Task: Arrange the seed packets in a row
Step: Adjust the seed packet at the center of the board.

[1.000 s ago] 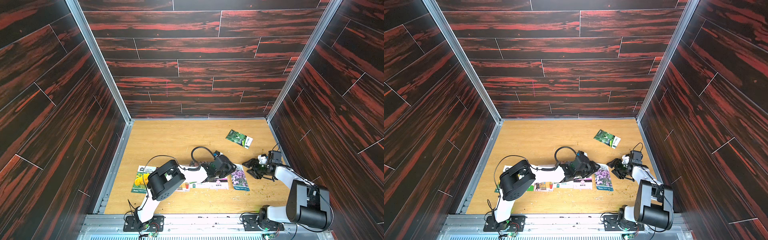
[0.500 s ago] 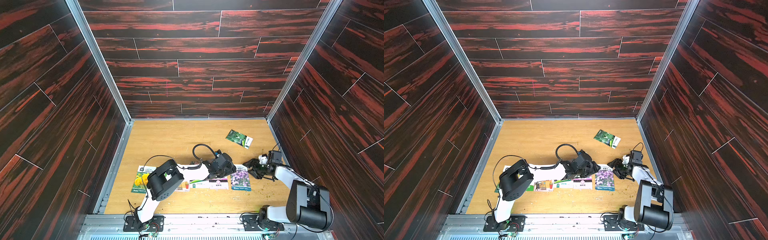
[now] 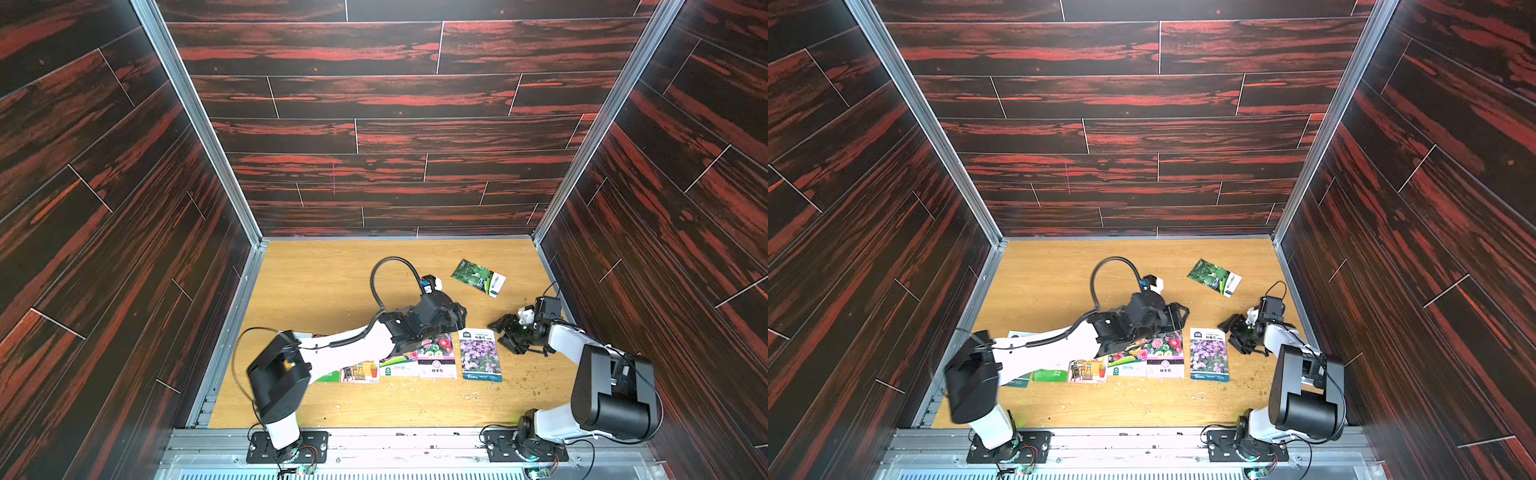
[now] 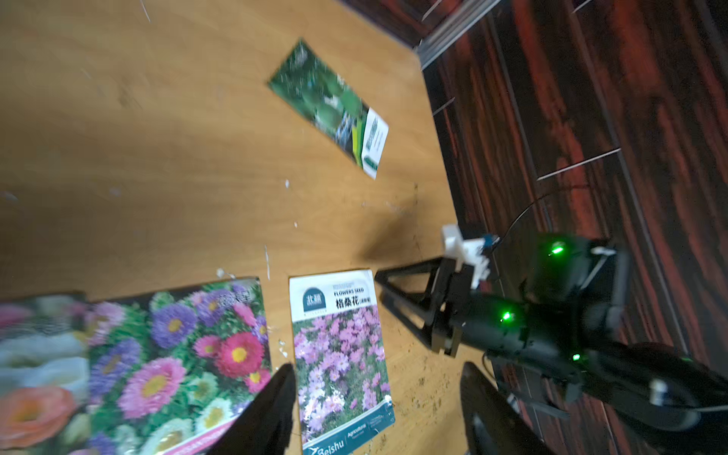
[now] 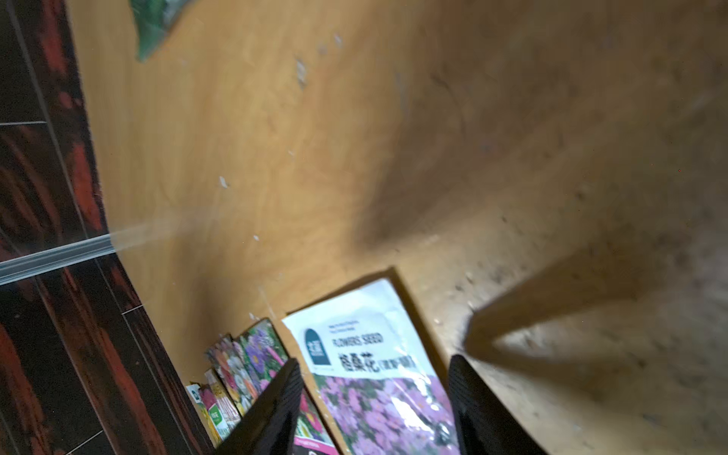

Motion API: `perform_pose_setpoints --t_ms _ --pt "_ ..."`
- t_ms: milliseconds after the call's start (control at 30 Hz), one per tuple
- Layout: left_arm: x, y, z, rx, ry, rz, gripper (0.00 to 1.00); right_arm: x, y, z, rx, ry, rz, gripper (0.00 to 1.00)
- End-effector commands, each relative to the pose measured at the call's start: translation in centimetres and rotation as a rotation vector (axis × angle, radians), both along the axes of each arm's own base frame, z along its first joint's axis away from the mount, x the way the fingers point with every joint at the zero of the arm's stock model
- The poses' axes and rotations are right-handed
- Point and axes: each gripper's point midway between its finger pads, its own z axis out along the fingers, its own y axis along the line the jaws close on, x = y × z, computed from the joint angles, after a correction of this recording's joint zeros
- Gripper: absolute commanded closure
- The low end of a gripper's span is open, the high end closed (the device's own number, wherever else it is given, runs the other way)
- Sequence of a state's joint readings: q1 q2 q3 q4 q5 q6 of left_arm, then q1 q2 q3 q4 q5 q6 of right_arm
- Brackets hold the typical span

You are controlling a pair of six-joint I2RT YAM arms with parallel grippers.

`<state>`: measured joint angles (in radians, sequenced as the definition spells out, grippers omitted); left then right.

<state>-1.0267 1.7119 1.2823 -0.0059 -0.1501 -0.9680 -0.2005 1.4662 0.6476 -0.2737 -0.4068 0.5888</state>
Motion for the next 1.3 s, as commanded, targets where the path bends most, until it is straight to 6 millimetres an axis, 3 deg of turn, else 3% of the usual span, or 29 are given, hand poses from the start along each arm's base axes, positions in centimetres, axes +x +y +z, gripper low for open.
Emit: perform_pose_setpoints --t_ms 0,267,567,833,1033,1267 --pt "0.8 2.7 0.6 0.065 -0.08 0.055 0.32 -1.1 0.4 -0.5 0.009 0.012 0.017 0.39" --pt "2.1 4.8 1.8 0.065 -0.106 0.095 0.32 -2.4 2.1 -0.5 0.049 0.015 0.033 0.39" --pt "2.4 5.7 1.6 0.063 -0.1 0.115 0.32 -2.3 2.9 -0.5 0.056 0.022 0.04 0.39" --pt "2.4 5.9 1.6 0.056 -0.098 0.118 0.32 -5.0 2.0 -1.6 -0.014 0.08 0.013 0.39" --pt "2.5 5.6 1.5 0.053 -0.098 0.111 0.32 -6.5 2.9 -2.1 0.032 0.092 0.019 0.39" --pt "2.6 5.4 1.4 0.055 -0.098 0.104 0.32 -6.2 2.8 -1.1 0.016 0.068 0.018 0.39"
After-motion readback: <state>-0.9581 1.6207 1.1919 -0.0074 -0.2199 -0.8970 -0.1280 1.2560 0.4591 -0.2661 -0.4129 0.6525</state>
